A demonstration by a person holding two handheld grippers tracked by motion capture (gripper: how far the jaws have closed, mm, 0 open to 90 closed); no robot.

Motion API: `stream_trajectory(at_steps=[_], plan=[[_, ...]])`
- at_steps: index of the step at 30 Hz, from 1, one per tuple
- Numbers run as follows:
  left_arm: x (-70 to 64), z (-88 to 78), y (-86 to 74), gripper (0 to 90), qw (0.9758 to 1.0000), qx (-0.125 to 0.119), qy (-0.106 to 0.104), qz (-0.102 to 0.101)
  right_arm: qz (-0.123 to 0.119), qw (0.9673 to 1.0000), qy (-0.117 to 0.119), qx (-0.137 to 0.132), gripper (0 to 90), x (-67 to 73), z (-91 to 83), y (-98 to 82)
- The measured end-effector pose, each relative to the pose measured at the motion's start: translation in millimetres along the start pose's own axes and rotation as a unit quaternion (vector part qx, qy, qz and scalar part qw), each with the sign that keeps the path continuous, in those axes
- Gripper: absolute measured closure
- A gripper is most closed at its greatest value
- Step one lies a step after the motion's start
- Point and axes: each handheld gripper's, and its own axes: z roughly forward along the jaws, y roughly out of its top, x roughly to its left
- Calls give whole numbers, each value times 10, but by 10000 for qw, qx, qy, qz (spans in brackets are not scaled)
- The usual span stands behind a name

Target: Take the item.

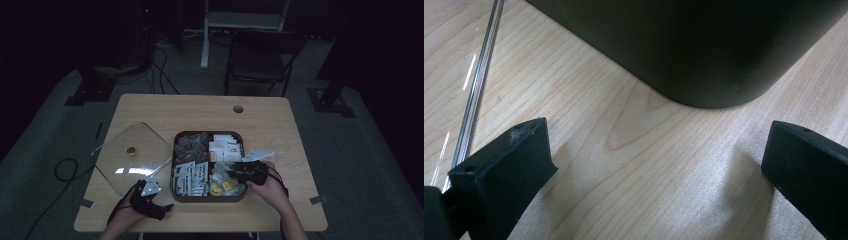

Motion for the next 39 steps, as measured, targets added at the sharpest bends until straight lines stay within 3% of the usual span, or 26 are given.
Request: stream_trajectory(at_steps=[4,9,22,27,39], plan=[[-1,0,0,5,10000,-4,0,-4,-4,10000,-70,60,660,-13,49,-7],[0,0,0,5,10000,0,0,0,38,9998,-190,74,891,-38,43,-7],[1,0,0,5,10000,-1,4,6,-2,9997,-57,-249,900,6,-124,70],[2,0,0,5,10000,-3,6,14,92,9991,72,-418,900,12,-193,102],[0,2,0,5,10000,-13,3,-4,93,9974,23,-717,900,31,-350,198]])
